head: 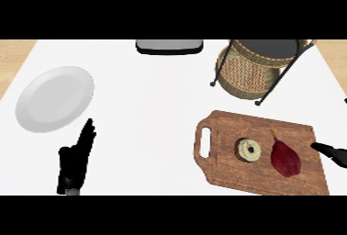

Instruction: Pick the cupcake from the cutting board and place it in the tiered basket

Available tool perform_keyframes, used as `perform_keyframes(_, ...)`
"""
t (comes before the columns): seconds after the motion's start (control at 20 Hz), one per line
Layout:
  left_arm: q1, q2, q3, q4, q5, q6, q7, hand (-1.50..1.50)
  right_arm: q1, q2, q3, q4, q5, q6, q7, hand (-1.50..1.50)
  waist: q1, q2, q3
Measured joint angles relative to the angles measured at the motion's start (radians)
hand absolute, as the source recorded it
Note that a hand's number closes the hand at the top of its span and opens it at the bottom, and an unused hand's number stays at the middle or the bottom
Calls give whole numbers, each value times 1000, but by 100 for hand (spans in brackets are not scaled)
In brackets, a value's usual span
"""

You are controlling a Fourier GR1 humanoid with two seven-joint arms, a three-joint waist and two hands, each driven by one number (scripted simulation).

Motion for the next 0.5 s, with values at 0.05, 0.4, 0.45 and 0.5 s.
perform_keyframes(0.05,1,-5,-1,3,-3,3,-6,0,16,-34,18,-24,15,22,37,-150,-1,0,0)
perform_keyframes(0.4,15,-11,-8,-7,-18,9,-13,0,74,-272,116,-219,182,109,298,-150,2,-1,-1)
perform_keyframes(0.45,18,-5,-1,-4,-14,1,-21,0,82,-291,134,-252,218,105,337,-150,3,-1,-1)
perform_keyframes(0.5,16,-11,-4,-3,-16,2,-21,0,83,-311,146,-277,251,103,378,-150,4,-1,-1)
